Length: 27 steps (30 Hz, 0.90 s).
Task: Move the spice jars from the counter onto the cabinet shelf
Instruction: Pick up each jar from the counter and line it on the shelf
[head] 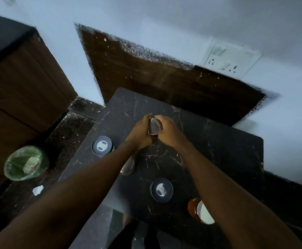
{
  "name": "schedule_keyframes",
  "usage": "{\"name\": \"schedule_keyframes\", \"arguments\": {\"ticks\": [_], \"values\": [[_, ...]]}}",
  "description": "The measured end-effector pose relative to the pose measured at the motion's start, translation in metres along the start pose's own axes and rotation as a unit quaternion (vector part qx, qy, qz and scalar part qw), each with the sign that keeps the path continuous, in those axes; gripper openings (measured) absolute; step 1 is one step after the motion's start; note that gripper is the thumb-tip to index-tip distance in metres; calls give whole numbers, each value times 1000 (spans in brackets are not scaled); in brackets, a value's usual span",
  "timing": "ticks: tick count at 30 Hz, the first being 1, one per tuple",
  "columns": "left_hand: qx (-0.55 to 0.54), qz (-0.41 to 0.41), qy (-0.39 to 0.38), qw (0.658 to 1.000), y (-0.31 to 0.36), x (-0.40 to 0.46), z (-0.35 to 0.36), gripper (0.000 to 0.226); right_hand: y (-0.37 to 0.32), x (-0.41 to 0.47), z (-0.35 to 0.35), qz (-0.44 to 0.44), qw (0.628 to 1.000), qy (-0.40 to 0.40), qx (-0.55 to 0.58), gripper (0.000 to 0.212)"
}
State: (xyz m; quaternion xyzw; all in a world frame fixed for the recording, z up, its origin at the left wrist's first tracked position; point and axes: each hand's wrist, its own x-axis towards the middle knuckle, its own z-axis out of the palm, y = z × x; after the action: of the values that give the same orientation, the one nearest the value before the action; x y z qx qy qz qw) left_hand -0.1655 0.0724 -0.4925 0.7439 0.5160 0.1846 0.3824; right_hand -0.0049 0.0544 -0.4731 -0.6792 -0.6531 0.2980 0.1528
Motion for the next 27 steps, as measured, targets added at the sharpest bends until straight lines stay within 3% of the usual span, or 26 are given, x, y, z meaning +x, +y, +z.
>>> {"name": "schedule_keyframes", "arguments": {"ticks": [8, 17, 27], "values": [[-47, 93, 72, 992, 90, -2, -85, 112, -69, -21, -119, -123, 991, 16, -49, 85], [-108, 205, 143, 962, 188, -1, -174, 101, -149, -48, -237, -211, 972, 78, -72, 90], [-134, 331, 244, 902, 304, 2, -247, 93, -217, -83, -364, -289, 939, 173, -75, 90]]}}
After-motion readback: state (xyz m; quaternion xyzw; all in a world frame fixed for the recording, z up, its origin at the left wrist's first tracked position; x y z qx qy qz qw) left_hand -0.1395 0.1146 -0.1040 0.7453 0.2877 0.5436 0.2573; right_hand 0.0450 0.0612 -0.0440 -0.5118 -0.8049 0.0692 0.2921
